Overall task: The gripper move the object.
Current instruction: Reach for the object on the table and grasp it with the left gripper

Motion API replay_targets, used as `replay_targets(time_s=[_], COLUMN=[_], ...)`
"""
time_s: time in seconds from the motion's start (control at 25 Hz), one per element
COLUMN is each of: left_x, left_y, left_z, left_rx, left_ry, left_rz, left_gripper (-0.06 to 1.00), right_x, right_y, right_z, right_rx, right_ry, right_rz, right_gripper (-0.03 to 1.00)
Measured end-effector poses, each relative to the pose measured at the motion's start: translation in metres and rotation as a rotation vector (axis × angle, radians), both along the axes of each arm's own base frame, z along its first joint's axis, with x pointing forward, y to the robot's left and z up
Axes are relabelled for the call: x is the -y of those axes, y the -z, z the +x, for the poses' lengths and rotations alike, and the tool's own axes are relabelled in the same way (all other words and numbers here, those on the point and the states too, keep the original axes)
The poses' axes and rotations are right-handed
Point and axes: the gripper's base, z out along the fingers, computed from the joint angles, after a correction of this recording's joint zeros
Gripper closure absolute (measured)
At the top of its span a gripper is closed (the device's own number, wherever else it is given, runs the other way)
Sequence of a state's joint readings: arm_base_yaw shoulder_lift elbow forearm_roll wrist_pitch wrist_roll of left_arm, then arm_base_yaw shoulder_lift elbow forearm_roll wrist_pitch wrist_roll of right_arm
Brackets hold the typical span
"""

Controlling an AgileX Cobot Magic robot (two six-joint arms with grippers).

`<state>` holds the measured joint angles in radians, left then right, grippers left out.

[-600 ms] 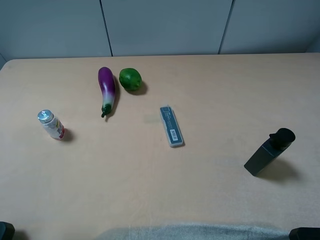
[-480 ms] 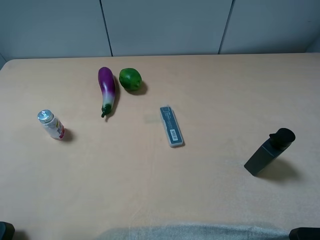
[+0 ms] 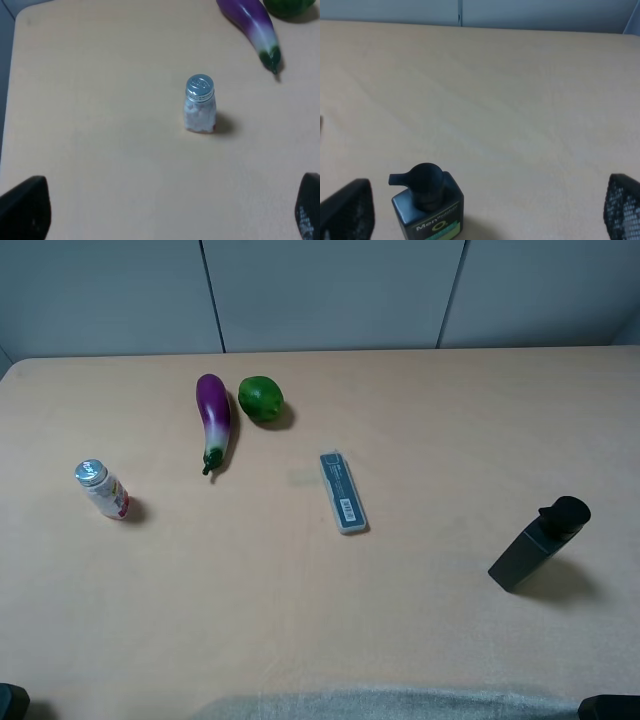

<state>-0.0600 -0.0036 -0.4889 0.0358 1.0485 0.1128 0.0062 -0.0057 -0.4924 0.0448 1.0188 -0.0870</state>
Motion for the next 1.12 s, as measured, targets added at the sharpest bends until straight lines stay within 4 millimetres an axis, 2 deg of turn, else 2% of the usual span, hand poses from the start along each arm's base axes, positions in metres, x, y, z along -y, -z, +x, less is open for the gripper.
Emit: replay_targets(time_s=[0.68, 0.84, 1.12], left_x=[-0.005, -0.004, -0.001], left_y=[-0.001, -0.012, -0.031], left_z=[0.000, 0.015, 0.056], left_rx=[-0.024, -0.110, -0.291], left_ry=[-0.080, -0.084, -0.083], left_rz=[-0.019, -0.015, -0.006], left_gripper=[-0.03, -0.03, -0.03], right_x=[0.000, 0.000, 0.000], right_y=[0.000, 0.000, 0.000], right_z=[0.000, 0.000, 0.000], right_rx=[0.000, 0.001, 0.001], right_ry=[0.000, 0.000, 0.000], right_rz=[0.000, 0.000, 0.000], right_gripper=[0.28, 0.28, 0.28])
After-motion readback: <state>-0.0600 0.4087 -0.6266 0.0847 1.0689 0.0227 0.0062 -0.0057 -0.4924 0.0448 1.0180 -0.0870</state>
